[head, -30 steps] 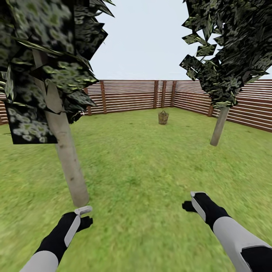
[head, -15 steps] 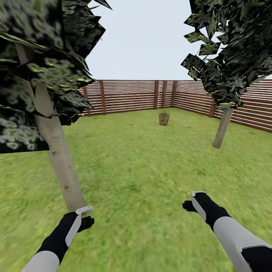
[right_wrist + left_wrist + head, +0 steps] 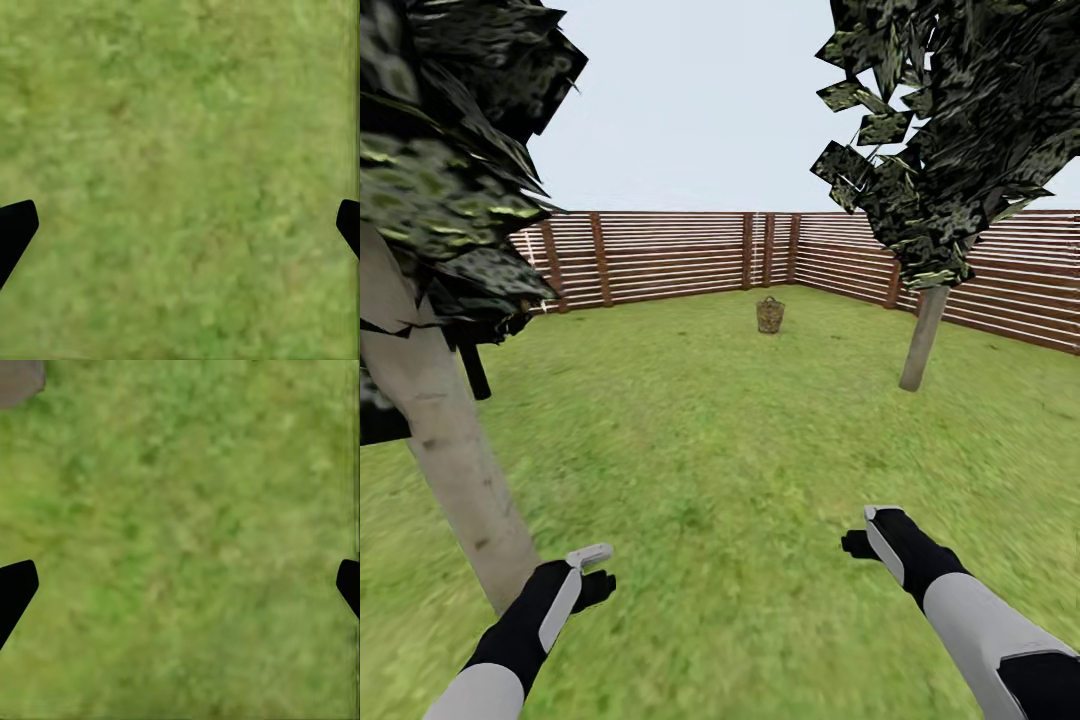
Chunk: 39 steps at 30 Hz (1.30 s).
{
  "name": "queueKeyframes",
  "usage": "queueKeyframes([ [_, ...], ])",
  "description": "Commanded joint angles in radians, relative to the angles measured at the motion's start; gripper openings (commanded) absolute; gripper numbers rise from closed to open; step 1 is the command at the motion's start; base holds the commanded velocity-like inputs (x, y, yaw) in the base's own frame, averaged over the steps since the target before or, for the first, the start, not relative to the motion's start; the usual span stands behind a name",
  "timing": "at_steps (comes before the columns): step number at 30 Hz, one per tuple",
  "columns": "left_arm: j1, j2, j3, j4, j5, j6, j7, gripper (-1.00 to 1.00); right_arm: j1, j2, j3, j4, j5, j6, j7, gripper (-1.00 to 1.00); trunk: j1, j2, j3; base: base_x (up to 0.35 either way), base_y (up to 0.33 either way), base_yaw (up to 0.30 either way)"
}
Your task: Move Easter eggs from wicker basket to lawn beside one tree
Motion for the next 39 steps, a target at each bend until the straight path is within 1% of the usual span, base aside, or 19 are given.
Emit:
queueKeyframes([
  [1,0.000,-0.003,0.000,-0.002,0.010,0.004,0.008,1.00,-0.001,-0.001,0.008,-0.001,-0.010,0.004,-0.007,1.00,0.001,-0.001,-0.001,0.340,0.000,-0.299],
  [3,0.000,-0.012,0.000,0.000,0.010,0.004,0.008,1.00,-0.001,-0.002,0.005,-0.001,-0.010,0.004,-0.007,1.00,0.001,-0.001,-0.001,0.340,0.000,-0.300],
  [6,0.000,-0.021,-0.001,0.001,0.010,0.004,0.008,1.00,-0.001,-0.018,0.001,-0.001,-0.013,0.003,-0.006,1.00,0.001,-0.001,-0.001,0.340,0.000,-0.267],
  [9,0.000,-0.022,-0.001,0.002,0.010,0.004,0.008,1.00,-0.002,-0.026,0.001,-0.001,-0.014,0.002,-0.006,1.00,0.001,-0.001,-0.001,0.340,0.000,-0.175],
  [14,0.000,-0.021,0.002,0.006,0.012,0.004,0.008,1.00,-0.001,-0.023,0.002,-0.001,-0.012,0.003,-0.006,1.00,0.001,-0.001,-0.001,0.340,0.000,-0.025],
  [17,0.000,-0.022,0.001,0.007,0.011,0.005,0.007,1.00,-0.002,-0.028,0.002,-0.001,-0.012,0.004,-0.006,1.00,0.001,-0.001,-0.001,0.340,0.000,-0.002],
  [21,0.000,-0.023,-0.002,0.007,0.009,0.005,0.007,1.00,-0.001,-0.049,0.001,-0.001,-0.012,0.007,-0.004,1.00,0.001,-0.001,-0.001,0.340,0.000,-0.001],
  [22,0.000,-0.023,-0.002,0.007,0.009,0.006,0.007,1.00,-0.001,-0.051,0.001,-0.001,-0.013,0.008,-0.004,1.00,0.001,-0.001,-0.001,0.341,0.000,0.000],
  [25,0.000,-0.021,-0.002,0.007,0.010,0.006,0.006,1.00,-0.002,-0.052,0.002,-0.001,-0.014,0.011,-0.002,1.00,0.001,-0.001,-0.001,0.340,0.000,0.000],
  [27,0.000,-0.017,-0.003,0.011,0.005,0.010,0.007,1.00,-0.001,-0.043,0.006,-0.001,-0.013,0.013,-0.001,1.00,0.001,-0.001,-0.001,0.340,0.000,0.000],
  [29,0.000,-0.005,-0.003,0.031,-0.002,0.011,0.007,1.00,-0.001,-0.023,0.017,-0.002,-0.006,0.015,-0.003,1.00,0.001,-0.001,-0.001,0.340,0.000,0.000],
  [30,0.000,0.049,-0.001,0.046,-0.001,0.012,0.007,1.00,-0.002,-0.013,0.038,-0.021,0.023,0.025,-0.005,1.00,0.001,-0.001,-0.001,0.340,0.000,0.000],
  [31,0.000,0.074,0.000,0.050,0.002,0.012,0.006,1.00,-0.002,-0.017,0.041,-0.026,0.035,0.033,-0.005,1.00,0.001,-0.001,-0.001,0.340,0.000,0.000],
  [32,0.000,0.092,0.000,0.053,0.004,0.012,0.006,1.00,-0.001,-0.030,0.043,-0.024,0.041,0.039,-0.002,1.00,0.001,-0.001,-0.001,0.340,0.000,0.000],
  [34,0.000,0.112,0.001,0.055,0.007,0.011,-0.002,1.00,-0.001,-0.055,0.045,0.003,0.043,0.042,0.006,1.00,0.001,-0.001,-0.001,0.340,0.000,0.000],
  [35,0.000,0.125,0.002,0.058,0.006,0.012,-0.034,1.00,-0.001,-0.072,0.045,0.021,0.037,0.045,0.018,1.00,0.001,-0.001,-0.001,0.340,0.000,0.000],
  [36,0.000,0.128,0.002,0.059,0.005,0.013,-0.057,1.00,-0.001,-0.076,0.046,0.025,0.032,0.047,0.022,1.00,0.001,-0.001,-0.001,0.340,0.000,0.000],
  [39,0.000,0.131,0.002,0.060,0.004,0.016,-0.088,1.00,-0.001,-0.080,0.046,0.029,0.028,0.048,0.025,1.00,0.001,-0.001,-0.001,0.340,0.000,0.000],
])
